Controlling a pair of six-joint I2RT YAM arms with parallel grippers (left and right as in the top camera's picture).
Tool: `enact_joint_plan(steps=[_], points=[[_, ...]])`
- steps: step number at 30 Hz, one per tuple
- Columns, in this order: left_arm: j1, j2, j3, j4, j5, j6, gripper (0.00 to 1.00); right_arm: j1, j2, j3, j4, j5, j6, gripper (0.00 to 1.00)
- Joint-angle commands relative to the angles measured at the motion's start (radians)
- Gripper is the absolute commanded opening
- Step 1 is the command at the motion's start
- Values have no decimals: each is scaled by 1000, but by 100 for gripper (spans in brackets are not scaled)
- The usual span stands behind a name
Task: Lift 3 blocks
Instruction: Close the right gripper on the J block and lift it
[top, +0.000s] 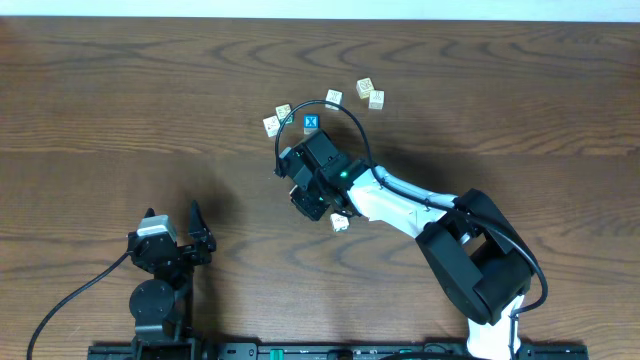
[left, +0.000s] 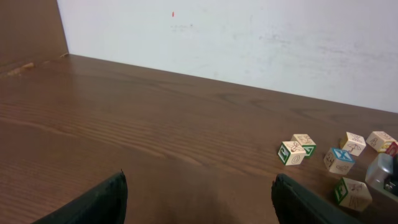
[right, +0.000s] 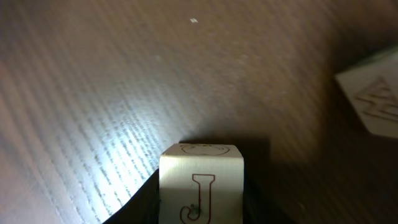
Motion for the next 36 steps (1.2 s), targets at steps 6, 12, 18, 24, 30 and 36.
enact_joint_plan(steps=[6,12,18,24,30,36], points=[[4,-5,-34,-14,6,6,75,4,-22,105,-155,69,174,19],[4,-5,-34,-14,6,6,75,5,-58,121,-288,68,369,11],[4,-5,-34,-14,6,6,75,14,-58,121,-408,68,461,1],[4,-5,-34,-14,6,6,75,43,-58,121,-457,68,461,1],[4,-5,-34,-14,6,6,75,74,-58,121,-487,69,461,1],[4,-5,-34,-14,6,6,75,93,-58,121,-487,68,434,1]])
